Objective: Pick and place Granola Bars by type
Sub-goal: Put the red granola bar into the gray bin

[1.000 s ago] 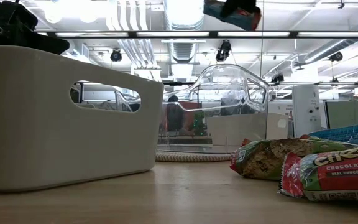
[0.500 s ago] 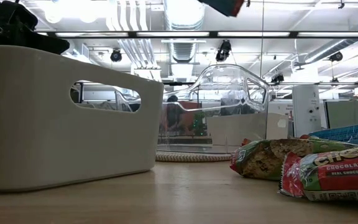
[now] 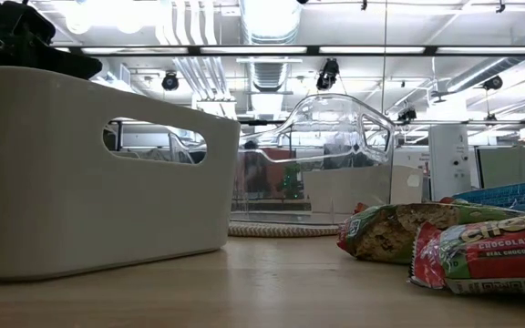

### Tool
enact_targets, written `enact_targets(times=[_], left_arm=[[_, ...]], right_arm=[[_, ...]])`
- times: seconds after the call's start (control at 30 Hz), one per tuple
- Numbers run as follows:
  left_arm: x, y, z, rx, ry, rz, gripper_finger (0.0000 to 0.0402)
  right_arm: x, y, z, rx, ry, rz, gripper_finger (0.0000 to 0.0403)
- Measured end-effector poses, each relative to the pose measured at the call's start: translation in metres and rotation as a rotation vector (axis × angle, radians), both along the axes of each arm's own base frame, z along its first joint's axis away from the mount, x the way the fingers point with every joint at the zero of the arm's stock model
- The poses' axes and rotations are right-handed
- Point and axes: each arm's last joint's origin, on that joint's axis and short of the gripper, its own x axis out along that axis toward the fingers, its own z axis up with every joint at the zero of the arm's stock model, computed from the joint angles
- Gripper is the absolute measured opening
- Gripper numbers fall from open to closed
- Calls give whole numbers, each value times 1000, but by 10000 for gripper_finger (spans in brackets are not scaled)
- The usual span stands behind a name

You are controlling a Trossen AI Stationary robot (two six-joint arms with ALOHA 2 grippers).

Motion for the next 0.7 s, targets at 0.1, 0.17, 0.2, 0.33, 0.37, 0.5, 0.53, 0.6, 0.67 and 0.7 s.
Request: enact_targets(times=[0.1, 0.17, 0.2, 0.33, 0.37, 0.5, 0.53, 0.6, 0.67, 0.7], left_arm=[[0, 0, 0, 0, 0, 0, 0], [0, 0, 0, 0, 0, 0, 0], [0, 0, 0, 0, 0, 0, 0], [0, 0, 0, 0, 0, -1, 0], [0, 0, 0, 0, 0, 0, 0], [0, 0, 0, 0, 0, 0, 0], [0, 0, 0, 0, 0, 0, 0], [0, 0, 0, 0, 1, 0, 0], [0, 0, 0, 0, 3, 0, 0], [0, 0, 0, 1, 4, -1, 0]], right_arm=[[3, 8, -1, 0, 0, 22, 43], [5, 14, -1, 10, -2, 41, 43], [7, 17, -1, 15, -5, 52, 43], [15, 30, -3, 22, -15, 80, 43], [18, 33, -4, 27, -21, 82, 43], [30, 39, -6, 90, -32, 33, 43], [34, 40, -7, 112, -26, 10, 43], [42, 42, -8, 156, -33, -29, 43], [50, 45, -9, 184, -43, -51, 43], [54, 45, -9, 195, -44, -62, 43]])
